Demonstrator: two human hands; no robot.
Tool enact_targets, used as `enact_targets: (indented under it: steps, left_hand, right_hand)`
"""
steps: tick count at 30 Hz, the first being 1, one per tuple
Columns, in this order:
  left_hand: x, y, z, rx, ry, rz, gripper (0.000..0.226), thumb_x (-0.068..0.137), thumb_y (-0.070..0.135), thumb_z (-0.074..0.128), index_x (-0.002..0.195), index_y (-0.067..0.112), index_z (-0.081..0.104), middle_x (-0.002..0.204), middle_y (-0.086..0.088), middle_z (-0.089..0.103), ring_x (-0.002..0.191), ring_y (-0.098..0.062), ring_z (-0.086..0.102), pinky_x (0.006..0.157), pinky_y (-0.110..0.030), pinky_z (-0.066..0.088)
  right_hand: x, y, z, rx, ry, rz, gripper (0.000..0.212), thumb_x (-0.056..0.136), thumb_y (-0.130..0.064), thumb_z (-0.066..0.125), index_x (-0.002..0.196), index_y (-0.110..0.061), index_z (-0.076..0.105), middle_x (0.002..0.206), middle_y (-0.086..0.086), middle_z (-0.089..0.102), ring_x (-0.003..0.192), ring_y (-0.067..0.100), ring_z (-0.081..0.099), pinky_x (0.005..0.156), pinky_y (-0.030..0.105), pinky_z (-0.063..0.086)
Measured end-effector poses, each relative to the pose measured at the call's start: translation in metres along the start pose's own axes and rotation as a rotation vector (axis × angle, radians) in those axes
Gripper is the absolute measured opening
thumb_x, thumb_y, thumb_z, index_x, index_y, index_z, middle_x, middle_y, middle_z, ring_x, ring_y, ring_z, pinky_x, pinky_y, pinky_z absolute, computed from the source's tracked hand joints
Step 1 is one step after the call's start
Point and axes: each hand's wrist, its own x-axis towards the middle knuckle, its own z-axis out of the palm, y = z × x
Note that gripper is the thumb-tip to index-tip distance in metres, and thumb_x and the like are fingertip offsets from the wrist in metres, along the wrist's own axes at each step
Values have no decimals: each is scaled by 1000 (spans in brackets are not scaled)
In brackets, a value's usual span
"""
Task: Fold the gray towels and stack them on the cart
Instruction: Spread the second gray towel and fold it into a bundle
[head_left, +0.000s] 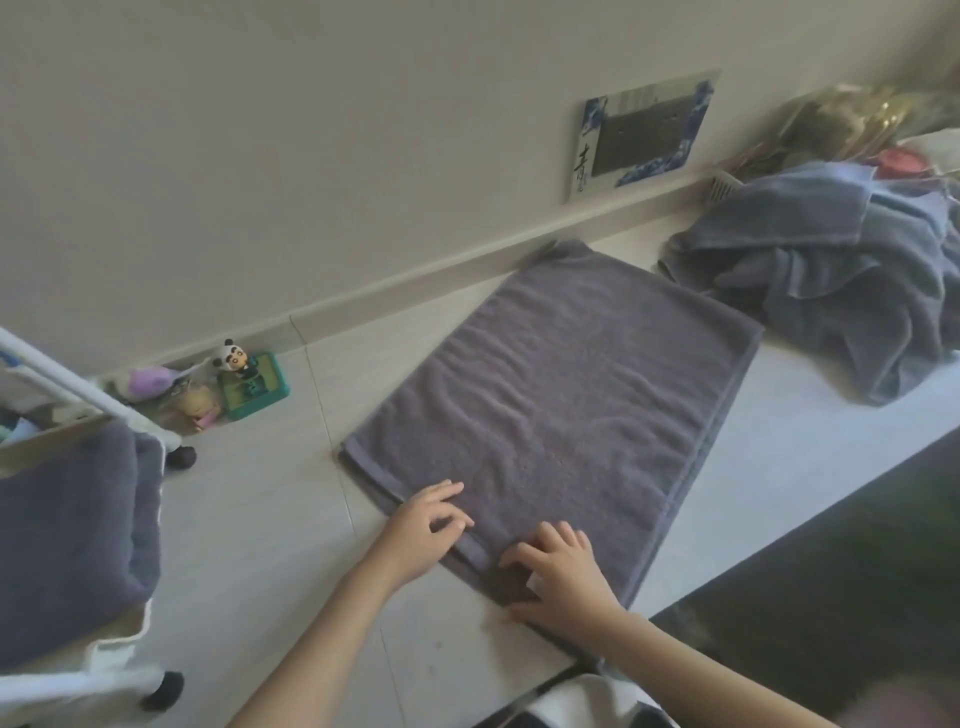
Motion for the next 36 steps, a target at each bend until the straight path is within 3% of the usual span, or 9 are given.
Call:
enact_targets:
  steps: [4, 8, 12, 15, 20, 24, 26, 29, 36]
  left_hand:
    - [-4, -10, -5, -7, -138, 16, 24, 87, 15, 63, 88, 40, 65, 149, 9, 35, 136, 9, 17, 108, -11, 13]
    - [-3, -10, -9, -7, -199, 0, 27, 79, 34, 74, 105, 30, 70, 152, 12, 28, 139, 6, 12, 110, -15, 12]
    - [-1, -4, -16, 125, -261, -16, 52, 68, 42, 80, 116, 28, 67, 151, 15, 24, 140, 1, 12, 111, -16, 10]
    - [2, 3, -13, 269, -214, 11, 49, 66, 48, 79, 113, 39, 67, 136, 20, 34, 127, 3, 22, 111, -22, 14]
    - [17, 17, -7, 446, -116, 11, 30, 79, 53, 63, 103, 38, 71, 99, 17, 44, 112, -7, 39, 101, -29, 24]
    - [31, 32, -16, 340, -403, -30, 31, 75, 56, 66, 64, 27, 59, 79, 3, 55, 78, -7, 47, 82, -26, 42]
    - [37, 55, -17, 320, -548, -79, 38, 77, 55, 63, 63, 21, 51, 65, 3, 49, 62, -10, 45, 60, -26, 37]
    - [54, 87, -11, 393, -701, -69, 38, 77, 57, 61, 66, 22, 52, 63, 4, 46, 59, -13, 41, 59, -29, 32]
    - [116, 147, -18, 560, -480, 55, 40, 87, 47, 58, 61, 19, 45, 67, 3, 50, 65, -17, 47, 57, -30, 32]
  right_hand:
    - [6, -3, 4, 79, 76, 47, 34, 56, -63, 61, 82, -42, 53, 81, -18, 43, 77, 7, 31, 69, 10, 22]
    - [12, -3, 9, 125, 101, 98, 22, 62, -57, 59, 74, -38, 61, 74, -16, 50, 77, 6, 34, 64, 19, 27]
    - [20, -1, -9, 337, -69, 241, 11, 77, -45, 65, 80, -35, 64, 82, -26, 45, 87, 6, 36, 78, 23, 27]
    - [24, 9, -34, 610, -206, 309, 17, 84, -27, 66, 74, -34, 55, 81, -15, 56, 77, 5, 49, 69, 14, 36]
    - [14, 42, -83, 781, -405, 394, 11, 91, -23, 60, 80, -24, 59, 70, -11, 55, 48, -4, 44, 52, 12, 36]
    - [-9, 79, -110, 805, -513, 466, 11, 93, -26, 56, 83, -22, 59, 72, -8, 53, 58, 3, 44, 56, 17, 36]
    - [-17, 94, -120, 780, -543, 528, 9, 93, -27, 57, 85, -22, 60, 76, -7, 56, 63, 4, 48, 60, 16, 38]
    - [-27, 114, -133, 749, -558, 590, 7, 91, -28, 59, 89, -22, 63, 79, -7, 57, 66, 3, 50, 63, 14, 39]
    - [-12, 140, -165, 715, -357, 674, 13, 90, -33, 60, 81, -24, 58, 77, -6, 53, 65, 6, 46, 55, 15, 36]
